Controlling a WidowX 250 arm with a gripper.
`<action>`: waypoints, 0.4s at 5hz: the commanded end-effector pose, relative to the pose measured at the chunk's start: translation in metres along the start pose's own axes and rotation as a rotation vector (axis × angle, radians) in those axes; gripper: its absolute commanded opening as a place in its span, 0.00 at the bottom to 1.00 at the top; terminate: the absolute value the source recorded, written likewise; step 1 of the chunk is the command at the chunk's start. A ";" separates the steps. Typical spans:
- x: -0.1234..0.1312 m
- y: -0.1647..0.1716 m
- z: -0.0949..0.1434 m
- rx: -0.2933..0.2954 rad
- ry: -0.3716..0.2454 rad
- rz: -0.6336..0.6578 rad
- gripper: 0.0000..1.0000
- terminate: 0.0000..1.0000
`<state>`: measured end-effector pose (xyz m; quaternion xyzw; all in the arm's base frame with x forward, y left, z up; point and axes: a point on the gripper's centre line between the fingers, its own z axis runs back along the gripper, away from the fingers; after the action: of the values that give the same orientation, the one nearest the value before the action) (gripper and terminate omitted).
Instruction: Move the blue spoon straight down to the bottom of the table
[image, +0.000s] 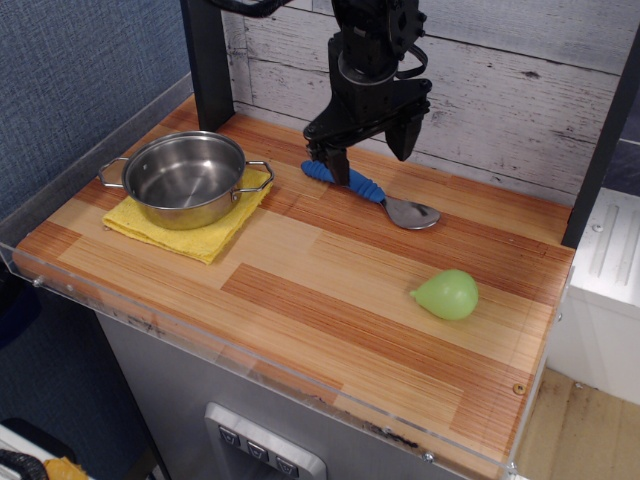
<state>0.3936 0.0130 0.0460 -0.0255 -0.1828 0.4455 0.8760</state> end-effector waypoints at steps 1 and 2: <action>0.030 0.013 0.009 0.018 0.000 0.208 1.00 0.00; 0.029 0.012 -0.001 0.041 0.046 0.230 1.00 0.00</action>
<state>0.3913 0.0358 0.0298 -0.0289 -0.1244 0.5484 0.8264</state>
